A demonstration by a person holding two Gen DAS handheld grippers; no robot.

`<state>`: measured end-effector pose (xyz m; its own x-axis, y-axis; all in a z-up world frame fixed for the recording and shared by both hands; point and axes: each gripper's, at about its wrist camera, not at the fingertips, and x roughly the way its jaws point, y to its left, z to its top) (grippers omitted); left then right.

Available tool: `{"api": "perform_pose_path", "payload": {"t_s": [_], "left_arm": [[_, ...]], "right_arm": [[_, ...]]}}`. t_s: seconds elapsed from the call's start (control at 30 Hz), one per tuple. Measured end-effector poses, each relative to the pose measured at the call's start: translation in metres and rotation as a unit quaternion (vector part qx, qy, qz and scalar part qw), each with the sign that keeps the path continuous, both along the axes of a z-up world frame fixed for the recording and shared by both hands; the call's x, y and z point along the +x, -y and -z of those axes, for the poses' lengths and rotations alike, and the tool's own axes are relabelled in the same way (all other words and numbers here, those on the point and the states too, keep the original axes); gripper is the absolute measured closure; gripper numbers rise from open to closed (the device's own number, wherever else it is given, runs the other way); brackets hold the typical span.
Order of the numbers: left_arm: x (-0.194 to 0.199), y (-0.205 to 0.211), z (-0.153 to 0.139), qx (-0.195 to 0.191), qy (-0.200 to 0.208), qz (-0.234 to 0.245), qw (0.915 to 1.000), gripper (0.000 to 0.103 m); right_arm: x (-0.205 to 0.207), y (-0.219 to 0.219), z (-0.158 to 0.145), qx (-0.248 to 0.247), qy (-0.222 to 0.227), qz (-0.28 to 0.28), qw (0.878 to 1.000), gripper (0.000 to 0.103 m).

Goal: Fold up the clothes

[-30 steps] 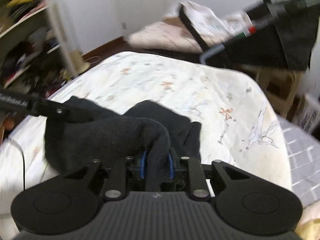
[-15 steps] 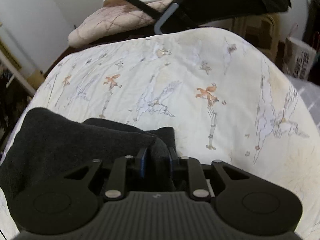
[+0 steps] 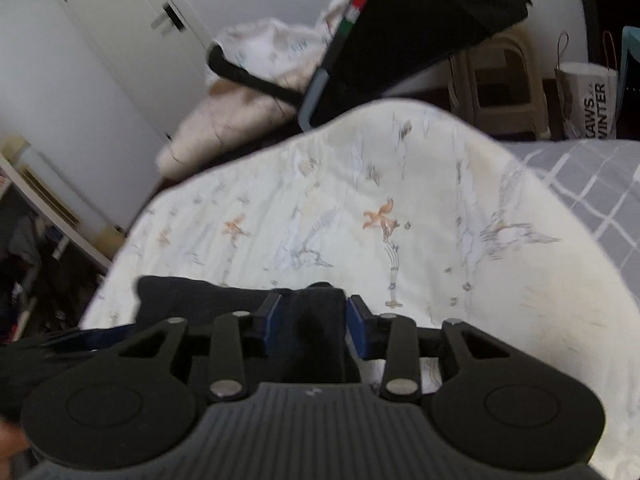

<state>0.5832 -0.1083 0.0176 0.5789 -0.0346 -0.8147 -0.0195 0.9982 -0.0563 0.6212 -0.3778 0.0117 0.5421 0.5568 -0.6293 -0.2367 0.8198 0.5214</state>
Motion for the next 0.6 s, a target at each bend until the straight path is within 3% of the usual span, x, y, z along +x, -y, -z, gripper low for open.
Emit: {"api": "perform_pose_path", "payload": {"t_s": [0.07, 0.17, 0.27, 0.33, 0.47, 0.6], "left_arm": [[-0.001, -0.003, -0.002, -0.01, -0.004, -0.004, 0.9999, 0.049], [-0.002, -0.007, -0.007, -0.025, -0.007, -0.009, 0.9996, 0.049], [-0.011, -0.012, -0.019, -0.036, -0.004, -0.008, 0.9993, 0.051], [-0.017, -0.014, -0.028, -0.029, 0.005, -0.012, 0.9995, 0.051], [-0.031, -0.019, -0.059, -0.046, 0.08, -0.01, 0.9957, 0.051], [-0.01, -0.008, -0.06, -0.07, 0.103, 0.017, 0.9921, 0.051]], "right_arm": [[-0.012, 0.006, -0.011, 0.065, 0.009, -0.015, 0.998, 0.062], [-0.013, -0.009, -0.017, 0.107, 0.002, -0.052, 0.993, 0.061], [0.002, -0.047, -0.002, 0.083, -0.05, -0.091, 0.991, 0.061], [0.011, -0.06, 0.012, 0.068, -0.074, -0.087, 0.991, 0.061], [0.032, -0.072, 0.036, 0.061, -0.109, -0.055, 0.991, 0.061], [0.041, -0.077, 0.039, 0.053, -0.131, -0.047, 0.989, 0.061]]}}
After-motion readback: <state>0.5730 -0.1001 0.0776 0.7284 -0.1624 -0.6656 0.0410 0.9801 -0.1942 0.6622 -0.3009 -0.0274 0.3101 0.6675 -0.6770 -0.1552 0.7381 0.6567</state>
